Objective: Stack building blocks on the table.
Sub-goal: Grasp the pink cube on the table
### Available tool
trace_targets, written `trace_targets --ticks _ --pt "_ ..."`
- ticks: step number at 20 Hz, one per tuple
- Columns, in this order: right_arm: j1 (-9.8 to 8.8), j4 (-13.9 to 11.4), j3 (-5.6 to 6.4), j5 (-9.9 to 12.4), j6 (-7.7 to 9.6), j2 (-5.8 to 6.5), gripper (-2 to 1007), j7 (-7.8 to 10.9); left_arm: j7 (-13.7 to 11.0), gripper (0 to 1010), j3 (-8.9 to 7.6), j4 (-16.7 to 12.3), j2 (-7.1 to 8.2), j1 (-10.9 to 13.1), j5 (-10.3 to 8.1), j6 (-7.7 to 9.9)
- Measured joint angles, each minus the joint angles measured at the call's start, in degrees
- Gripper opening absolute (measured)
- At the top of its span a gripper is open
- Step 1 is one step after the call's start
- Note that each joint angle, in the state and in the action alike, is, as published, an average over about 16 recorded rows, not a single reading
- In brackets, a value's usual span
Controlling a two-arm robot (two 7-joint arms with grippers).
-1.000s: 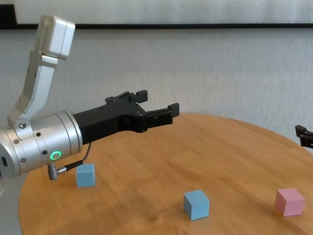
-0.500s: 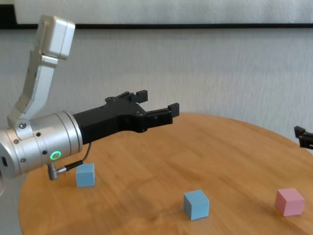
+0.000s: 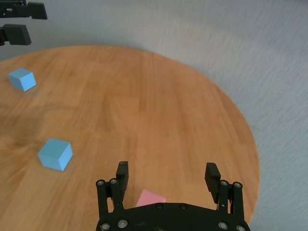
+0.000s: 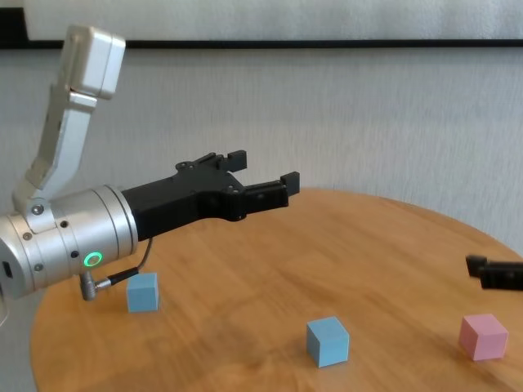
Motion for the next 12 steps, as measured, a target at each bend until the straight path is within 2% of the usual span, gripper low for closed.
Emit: trace_targets --ticks 2,5,8,12 --pt "-0.69 -1.9 0.71 1.6 3.88 -0.03 1005 -0.20 0.0 1002 0.00 0.0 0.00 0.0 0.00 0.00" --pt "-1.74 -4.3 2.15 3.8 9.90 -0.85 1005 -1.79 0.0 1002 0.00 0.0 0.00 0.0 0.00 0.00" --pt "-2.76 -6.5 3.74 5.7 15.43 -2.36 1005 -4.21 0.0 1002 0.00 0.0 0.00 0.0 0.00 0.00" --pt "-3.94 -8.8 5.62 7.4 21.68 -4.82 1005 -8.02 0.0 1002 0.00 0.0 0.00 0.0 0.00 0.00"
